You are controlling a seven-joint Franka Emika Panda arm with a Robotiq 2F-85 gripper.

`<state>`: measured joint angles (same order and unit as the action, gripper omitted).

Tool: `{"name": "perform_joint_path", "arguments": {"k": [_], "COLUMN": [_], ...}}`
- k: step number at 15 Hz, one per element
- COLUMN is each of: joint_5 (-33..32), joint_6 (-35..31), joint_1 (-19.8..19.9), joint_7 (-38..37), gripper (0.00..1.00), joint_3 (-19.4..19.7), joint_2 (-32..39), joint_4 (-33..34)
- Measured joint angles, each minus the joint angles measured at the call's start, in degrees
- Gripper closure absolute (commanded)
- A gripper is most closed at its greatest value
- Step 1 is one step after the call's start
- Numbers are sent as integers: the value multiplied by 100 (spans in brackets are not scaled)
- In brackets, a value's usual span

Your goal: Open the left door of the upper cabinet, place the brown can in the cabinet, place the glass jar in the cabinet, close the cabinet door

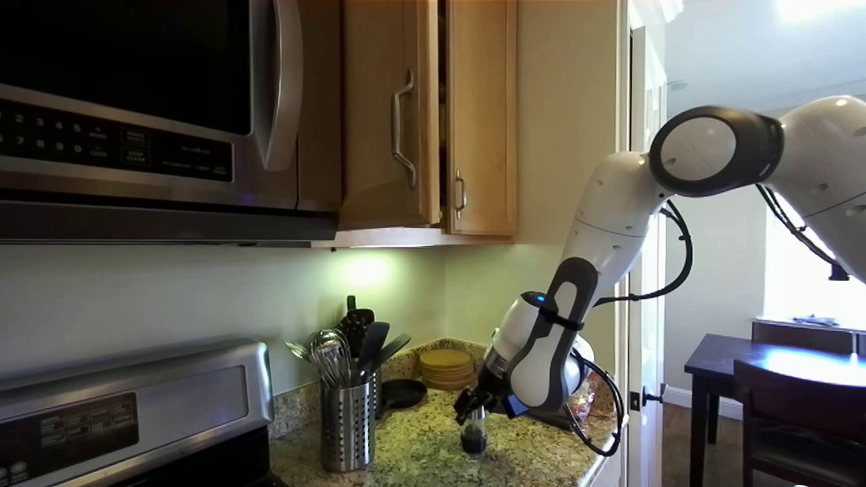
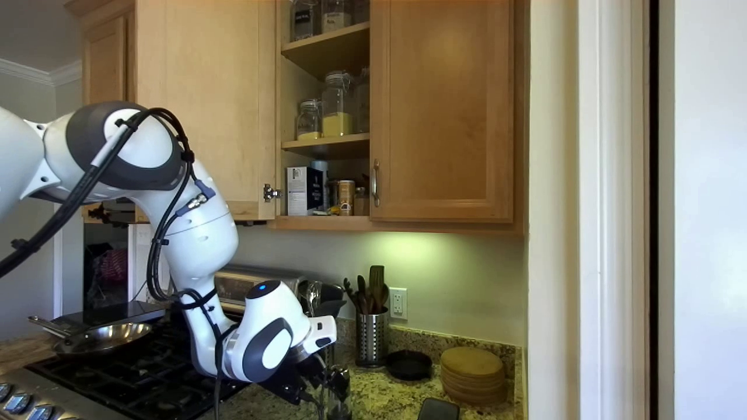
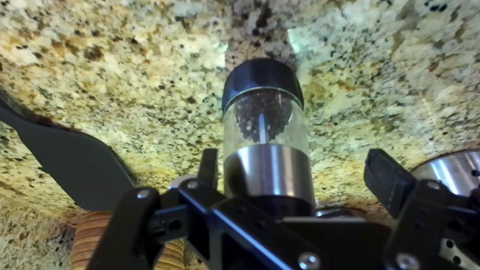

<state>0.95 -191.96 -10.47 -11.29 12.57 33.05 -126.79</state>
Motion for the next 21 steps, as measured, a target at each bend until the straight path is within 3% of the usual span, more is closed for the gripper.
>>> {"name": "perform_joint_path", "arguments": {"k": [2,3,4,10,16,21], "joint_5": [166,212,234,246,284,206], "joint_6": [-70,-72,-72,-86,-338,-358], "joint_1": [4,12,27,126,290,746], "joint_7": [147,193,217,316,347,474], "gripper": [0,25,27,64,64,64], "joint_3": [7,3,-11,-48,-168,-768], "joint_2": [106,143,179,280,341,259], "joint_4": [129,187,239,321,319,311]}}
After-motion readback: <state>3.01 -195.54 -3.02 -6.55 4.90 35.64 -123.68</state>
